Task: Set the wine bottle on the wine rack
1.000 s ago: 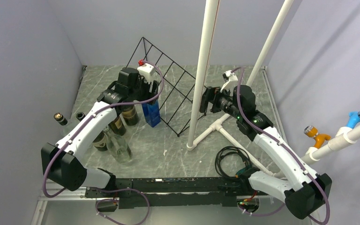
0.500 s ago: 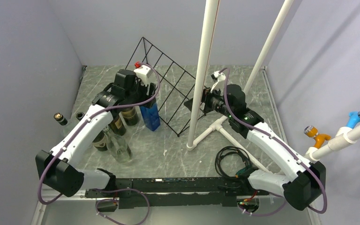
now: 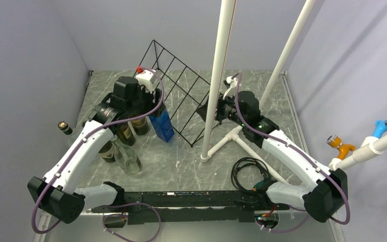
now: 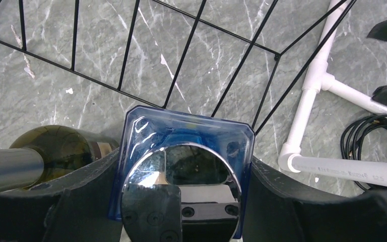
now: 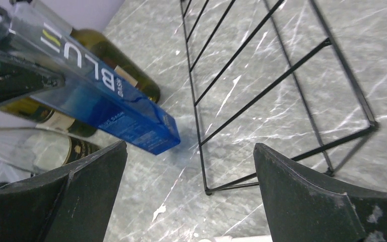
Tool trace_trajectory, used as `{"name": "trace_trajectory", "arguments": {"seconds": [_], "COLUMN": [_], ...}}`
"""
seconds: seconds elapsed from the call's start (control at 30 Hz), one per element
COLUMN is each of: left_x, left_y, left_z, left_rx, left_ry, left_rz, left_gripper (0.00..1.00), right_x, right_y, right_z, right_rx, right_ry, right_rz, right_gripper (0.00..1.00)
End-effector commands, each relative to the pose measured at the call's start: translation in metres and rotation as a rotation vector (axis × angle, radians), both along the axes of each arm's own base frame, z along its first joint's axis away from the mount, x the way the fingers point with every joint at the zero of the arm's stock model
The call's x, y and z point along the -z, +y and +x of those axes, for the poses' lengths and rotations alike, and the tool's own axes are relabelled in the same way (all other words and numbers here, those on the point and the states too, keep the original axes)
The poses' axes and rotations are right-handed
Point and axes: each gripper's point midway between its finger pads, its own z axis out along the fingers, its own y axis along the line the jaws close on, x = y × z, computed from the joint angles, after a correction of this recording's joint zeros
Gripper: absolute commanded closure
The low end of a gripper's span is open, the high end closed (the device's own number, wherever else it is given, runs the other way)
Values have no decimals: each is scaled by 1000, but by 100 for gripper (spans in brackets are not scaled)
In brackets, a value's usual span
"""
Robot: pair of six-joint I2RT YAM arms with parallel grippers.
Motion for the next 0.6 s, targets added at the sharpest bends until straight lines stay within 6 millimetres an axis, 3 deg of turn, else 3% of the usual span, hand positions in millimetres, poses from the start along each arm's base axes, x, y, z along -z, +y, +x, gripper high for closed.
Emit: {"name": "trace_trajectory", "arguments": {"seconds": [0.0, 0.17, 0.3, 0.47, 0.57], "left_x": [-82, -85, -101, -105, -100], "left_y": [-14, -24, -45, -67, -86], "left_z": [4, 1, -6, -9, -11], "left_rx": [27, 21, 40, 59, 99], "left_ry": [-221, -197, -208, -198, -188], "left_rz": [-158, -158, -118, -74, -66], "left_gripper": [100, 100, 100, 100, 100], "right_x": [-37, -51, -56, -54, -51], "right_y": [-31, -67, -113, -165, -184], "right_z": [7, 9, 6, -8, -17], "right_rx": [181, 361, 558, 750, 808], "right_ry": [-92, -97, -117, -173, -205], "right_rz": [58, 57, 1, -82, -104], "right_gripper": [0, 0, 0, 0, 0]}}
